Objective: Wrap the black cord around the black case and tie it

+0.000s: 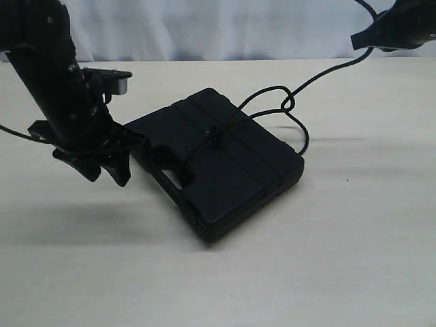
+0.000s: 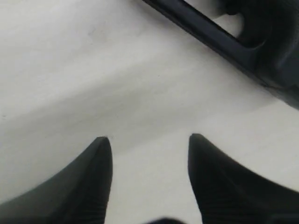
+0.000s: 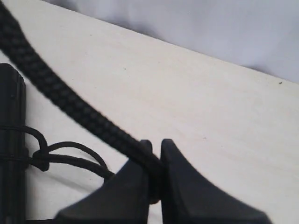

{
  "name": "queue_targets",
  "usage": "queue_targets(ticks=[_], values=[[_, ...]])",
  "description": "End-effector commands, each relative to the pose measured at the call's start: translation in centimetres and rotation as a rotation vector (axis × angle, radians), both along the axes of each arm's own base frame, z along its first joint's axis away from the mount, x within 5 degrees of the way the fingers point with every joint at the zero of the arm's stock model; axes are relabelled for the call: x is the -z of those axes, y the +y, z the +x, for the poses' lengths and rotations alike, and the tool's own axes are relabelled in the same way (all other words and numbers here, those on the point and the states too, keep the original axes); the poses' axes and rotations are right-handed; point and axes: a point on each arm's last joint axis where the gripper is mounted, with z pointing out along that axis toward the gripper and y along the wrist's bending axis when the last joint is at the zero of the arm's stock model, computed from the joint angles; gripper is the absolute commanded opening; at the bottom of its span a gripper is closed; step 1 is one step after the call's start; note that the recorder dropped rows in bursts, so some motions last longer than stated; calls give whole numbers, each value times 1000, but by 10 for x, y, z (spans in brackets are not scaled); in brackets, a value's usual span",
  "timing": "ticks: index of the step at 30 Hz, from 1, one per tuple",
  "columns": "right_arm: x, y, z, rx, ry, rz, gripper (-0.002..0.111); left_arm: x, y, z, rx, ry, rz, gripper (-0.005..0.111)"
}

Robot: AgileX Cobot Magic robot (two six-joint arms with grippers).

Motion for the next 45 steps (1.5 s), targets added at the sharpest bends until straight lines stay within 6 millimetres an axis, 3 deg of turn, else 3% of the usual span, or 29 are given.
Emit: queue_targets(ticks=[1, 3, 9, 18, 24, 27, 32, 36, 40, 45], values=[[7, -6, 4, 31, 21, 11, 4, 16, -12, 1, -205, -65, -177, 48], [14, -5, 6, 28, 47, 21, 4, 22, -18, 3, -335, -105, -276, 48], [24, -3, 6, 6, 100, 31, 4, 39, -8, 7, -460, -271, -250, 48], [26, -2, 4, -13, 133, 41, 4, 101, -11, 20, -677, -159, -256, 48], [28, -10, 0, -10, 169, 55, 4, 101, -1, 26, -645, -235, -233, 47], [30, -35, -5, 34, 209, 76, 4, 102, 23, 27, -569, -205, -221, 30], [41, -69, -15, 89, 297, 122, 4, 103, 66, 25, -583, -136, -237, 0], [68, -78, -22, 95, 426, 179, 4, 102, 91, 23, -558, -128, -244, 0], [95, -75, -24, 117, 504, 223, 5, 102, 94, 22, -458, -144, -242, 0], [109, -81, -22, 211, 562, 223, 25, 102, 93, 20, -373, -150, -246, 0]])
